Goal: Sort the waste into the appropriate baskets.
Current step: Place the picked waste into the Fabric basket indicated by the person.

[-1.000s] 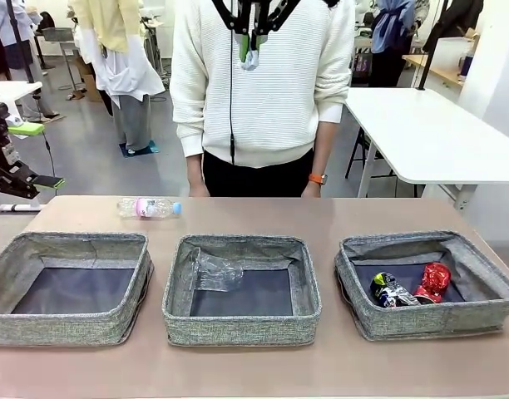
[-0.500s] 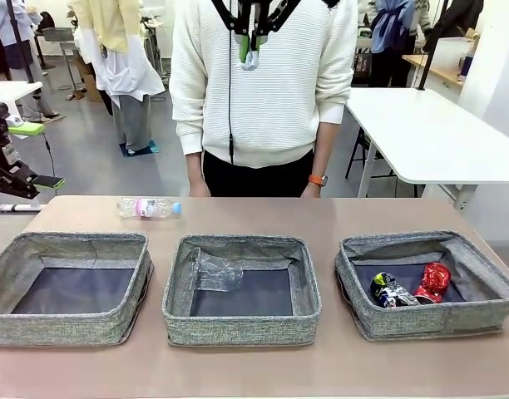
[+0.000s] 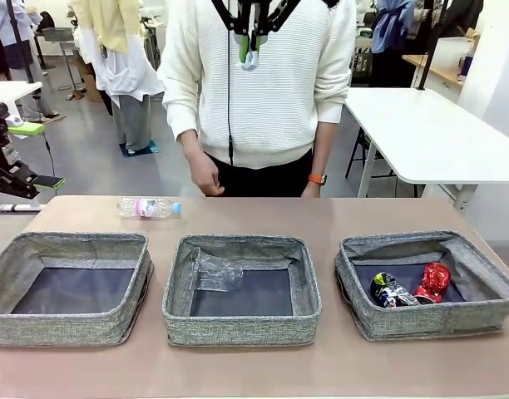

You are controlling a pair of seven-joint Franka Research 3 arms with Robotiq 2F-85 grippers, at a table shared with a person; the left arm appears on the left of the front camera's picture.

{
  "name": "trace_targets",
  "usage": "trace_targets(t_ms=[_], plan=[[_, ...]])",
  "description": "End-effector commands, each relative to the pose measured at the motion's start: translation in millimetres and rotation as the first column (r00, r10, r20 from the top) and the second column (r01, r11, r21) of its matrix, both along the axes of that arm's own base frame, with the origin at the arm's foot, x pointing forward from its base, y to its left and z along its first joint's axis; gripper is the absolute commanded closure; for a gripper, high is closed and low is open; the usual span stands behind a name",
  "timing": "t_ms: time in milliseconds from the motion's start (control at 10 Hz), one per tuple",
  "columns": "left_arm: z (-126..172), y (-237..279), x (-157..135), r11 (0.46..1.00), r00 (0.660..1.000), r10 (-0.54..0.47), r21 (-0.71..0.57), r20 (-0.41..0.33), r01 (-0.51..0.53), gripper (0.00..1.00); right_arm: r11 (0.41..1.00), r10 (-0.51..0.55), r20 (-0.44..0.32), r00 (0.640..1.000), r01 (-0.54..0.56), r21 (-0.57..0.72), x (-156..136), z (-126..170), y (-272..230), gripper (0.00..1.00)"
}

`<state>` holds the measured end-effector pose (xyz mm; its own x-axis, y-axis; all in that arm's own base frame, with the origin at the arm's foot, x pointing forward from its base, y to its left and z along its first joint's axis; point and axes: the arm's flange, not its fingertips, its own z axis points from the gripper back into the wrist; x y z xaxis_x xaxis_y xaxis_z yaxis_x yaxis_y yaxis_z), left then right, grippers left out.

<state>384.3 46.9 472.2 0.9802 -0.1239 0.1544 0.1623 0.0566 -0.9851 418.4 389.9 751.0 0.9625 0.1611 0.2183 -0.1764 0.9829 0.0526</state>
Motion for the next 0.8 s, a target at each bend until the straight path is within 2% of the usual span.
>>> trace_targets(t_ms=[0,700], plan=[[4.2,-1.0,-1.2,1.000,1.000,0.006,-0.003,-0.006,-0.006,0.00,1.000,0.000,-0.010,1.000,0.000,0.005,-1.6,2.2,-1.5,0.89],[4.2,-1.0,-1.2,1.000,1.000,0.006,-0.003,-0.006,-0.006,0.00,1.000,0.000,-0.010,1.000,0.000,0.005,-1.6,2.2,-1.5,0.89]])
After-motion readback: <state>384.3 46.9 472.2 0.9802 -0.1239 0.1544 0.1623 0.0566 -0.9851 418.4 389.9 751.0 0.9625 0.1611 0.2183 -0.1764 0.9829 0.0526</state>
